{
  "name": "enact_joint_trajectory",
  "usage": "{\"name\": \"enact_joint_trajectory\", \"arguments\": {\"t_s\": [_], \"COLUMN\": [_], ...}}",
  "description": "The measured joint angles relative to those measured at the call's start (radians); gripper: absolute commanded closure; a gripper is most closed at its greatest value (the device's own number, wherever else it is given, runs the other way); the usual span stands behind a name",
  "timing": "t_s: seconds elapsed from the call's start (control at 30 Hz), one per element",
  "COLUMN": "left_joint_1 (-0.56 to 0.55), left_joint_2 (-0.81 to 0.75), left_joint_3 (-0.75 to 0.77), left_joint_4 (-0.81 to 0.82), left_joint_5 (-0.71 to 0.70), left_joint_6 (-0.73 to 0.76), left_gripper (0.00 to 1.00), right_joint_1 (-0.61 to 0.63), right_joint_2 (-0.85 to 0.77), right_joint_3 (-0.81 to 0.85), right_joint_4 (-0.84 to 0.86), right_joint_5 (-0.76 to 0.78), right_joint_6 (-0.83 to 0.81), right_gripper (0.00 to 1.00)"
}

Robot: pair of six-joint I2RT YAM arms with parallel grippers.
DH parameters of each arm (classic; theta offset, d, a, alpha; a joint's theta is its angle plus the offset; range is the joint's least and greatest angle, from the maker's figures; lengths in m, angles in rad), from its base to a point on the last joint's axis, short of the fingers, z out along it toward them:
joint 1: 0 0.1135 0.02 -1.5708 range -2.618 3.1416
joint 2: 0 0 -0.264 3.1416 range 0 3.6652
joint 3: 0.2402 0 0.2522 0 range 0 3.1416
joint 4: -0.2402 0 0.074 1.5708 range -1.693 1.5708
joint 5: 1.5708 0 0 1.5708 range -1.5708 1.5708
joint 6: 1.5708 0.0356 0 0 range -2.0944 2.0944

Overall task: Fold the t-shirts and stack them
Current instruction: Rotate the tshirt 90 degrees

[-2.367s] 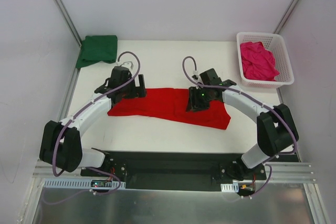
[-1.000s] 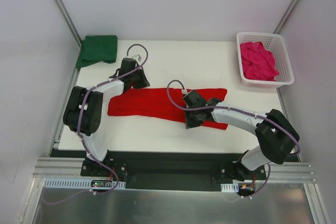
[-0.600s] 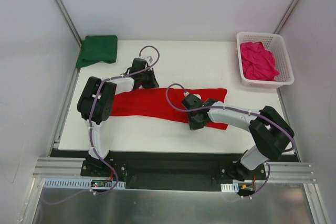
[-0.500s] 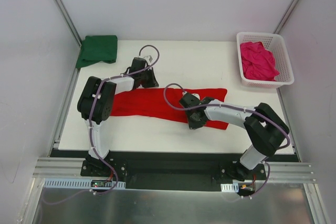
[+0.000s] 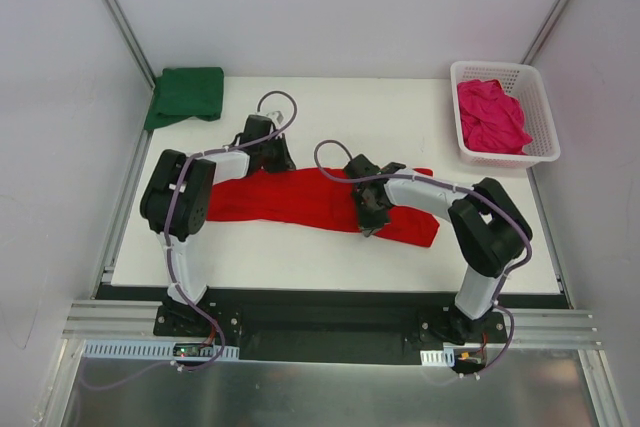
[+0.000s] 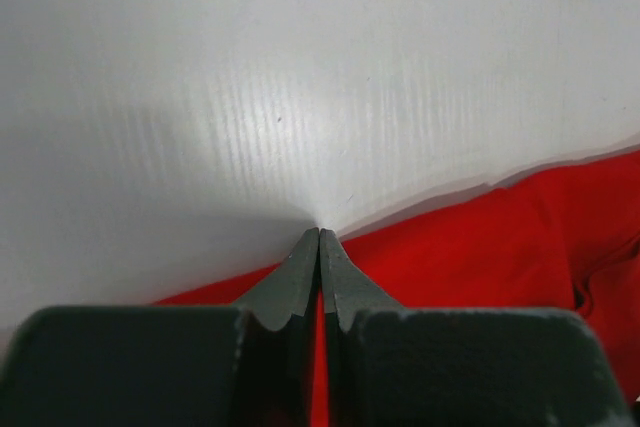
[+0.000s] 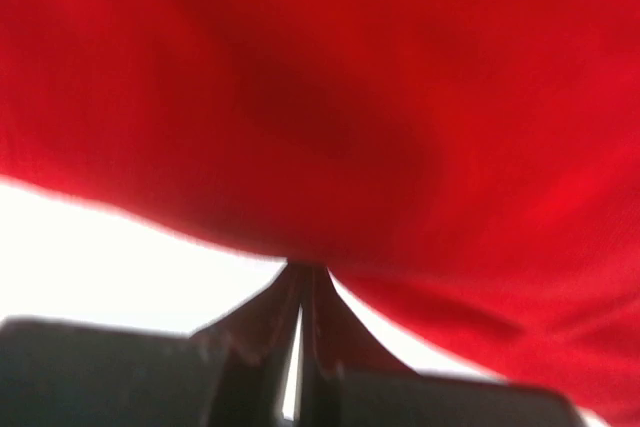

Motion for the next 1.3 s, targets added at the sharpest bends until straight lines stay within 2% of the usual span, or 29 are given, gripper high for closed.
{"name": "enact_joint_trajectory", "arguments": {"t_s": [0.33,0.7,0.93,1.3], "left_joint_1": [0.006,-0.01,-0.11,-0.307], "left_joint_2": [-0.112,-0.262,-0.336,-0.347], "left_joint_3": [-0.138,-0.308,-0.371,-0.363], "left_joint_4": [-0.007,-0.04,-0.097,-0.162], "left_joint_5": [-0.035,-0.032,-0.033,-0.033], "left_joint_6": [-0.01,-0.054,-0.075,-0.146], "left_gripper": [1.0,1.0,1.0,1.0], "right_joint_1": [-0.121,-0.169,-0.205,-0.25], "right_joint_2": [0.048,0.201,0.277,0.33], "right_joint_3": [0.062,0.28,0.392,0.472], "right_joint_4": [0.027,-0.076,-0.137,-0.135], "right_joint_5": [-0.082,-0.09,-0.138,-0.207], "right_joint_6": [-0.047,-0.124,-0.158,-0.204], "right_gripper": [0.99,0.99,0.99,0.98]}}
